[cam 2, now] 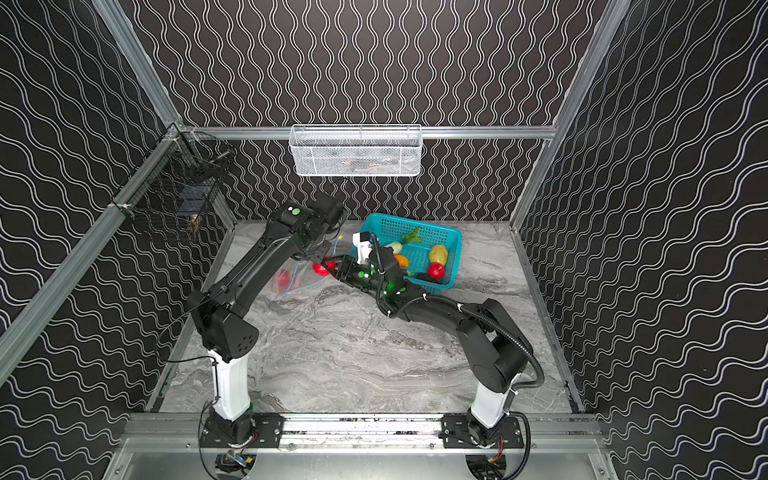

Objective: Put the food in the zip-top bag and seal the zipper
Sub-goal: 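Carry the red apple with the right gripper to the bag mouth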

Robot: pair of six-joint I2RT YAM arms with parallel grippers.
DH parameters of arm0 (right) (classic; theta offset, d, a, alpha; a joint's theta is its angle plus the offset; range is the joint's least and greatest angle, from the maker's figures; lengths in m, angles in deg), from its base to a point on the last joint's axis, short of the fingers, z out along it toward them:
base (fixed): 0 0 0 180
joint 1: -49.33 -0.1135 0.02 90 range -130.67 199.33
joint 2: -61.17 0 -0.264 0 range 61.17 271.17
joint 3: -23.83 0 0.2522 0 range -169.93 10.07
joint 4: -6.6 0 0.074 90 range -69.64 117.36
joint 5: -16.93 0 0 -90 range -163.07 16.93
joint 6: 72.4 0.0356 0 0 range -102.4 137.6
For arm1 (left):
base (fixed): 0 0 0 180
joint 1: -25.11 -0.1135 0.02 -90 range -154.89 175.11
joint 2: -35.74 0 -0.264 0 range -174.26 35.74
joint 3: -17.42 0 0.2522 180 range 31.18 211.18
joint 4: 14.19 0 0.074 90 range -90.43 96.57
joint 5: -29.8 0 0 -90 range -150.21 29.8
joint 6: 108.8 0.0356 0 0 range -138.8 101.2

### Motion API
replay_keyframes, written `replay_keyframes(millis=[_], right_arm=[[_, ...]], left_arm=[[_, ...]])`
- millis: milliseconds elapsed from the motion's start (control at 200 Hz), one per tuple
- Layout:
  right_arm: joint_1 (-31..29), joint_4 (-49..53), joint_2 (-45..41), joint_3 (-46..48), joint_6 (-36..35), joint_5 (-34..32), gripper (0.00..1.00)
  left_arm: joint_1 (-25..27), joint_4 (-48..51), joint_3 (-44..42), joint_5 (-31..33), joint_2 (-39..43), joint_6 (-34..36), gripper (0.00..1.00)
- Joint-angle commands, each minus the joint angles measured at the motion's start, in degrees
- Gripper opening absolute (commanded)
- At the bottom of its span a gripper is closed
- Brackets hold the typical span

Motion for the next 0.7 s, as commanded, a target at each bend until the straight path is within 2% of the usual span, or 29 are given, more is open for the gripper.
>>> replay_keyframes(millis=[0,140,255,420,691], right_arm=[[-0.37,-3.20,1.16,-1.48,1.08,-0.16,0.35],[-0.70,-3.83,3.45,-3.59,1.78,0.52,0.38],[-0.98,-2.40,4.86,-5.50,2.06,0.45,0.59],[-1.41,-1.45,5.20,-6.59,2.08,0.15,0.75],[-2.14,3.46,3.66,-7.69,0.64,-1.46,0.81]], left_arm=[[0.02,0.08,-0.14,0.33,1.02,-0.45,0.00],[0.05,0.23,0.10,0.33,0.92,-0.44,0.00],[0.11,0.34,0.33,0.39,0.68,-0.38,0.00],[0.13,0.33,0.10,0.49,0.69,-0.41,0.00],[0.07,0.34,-0.04,0.82,0.68,-0.42,0.00]])
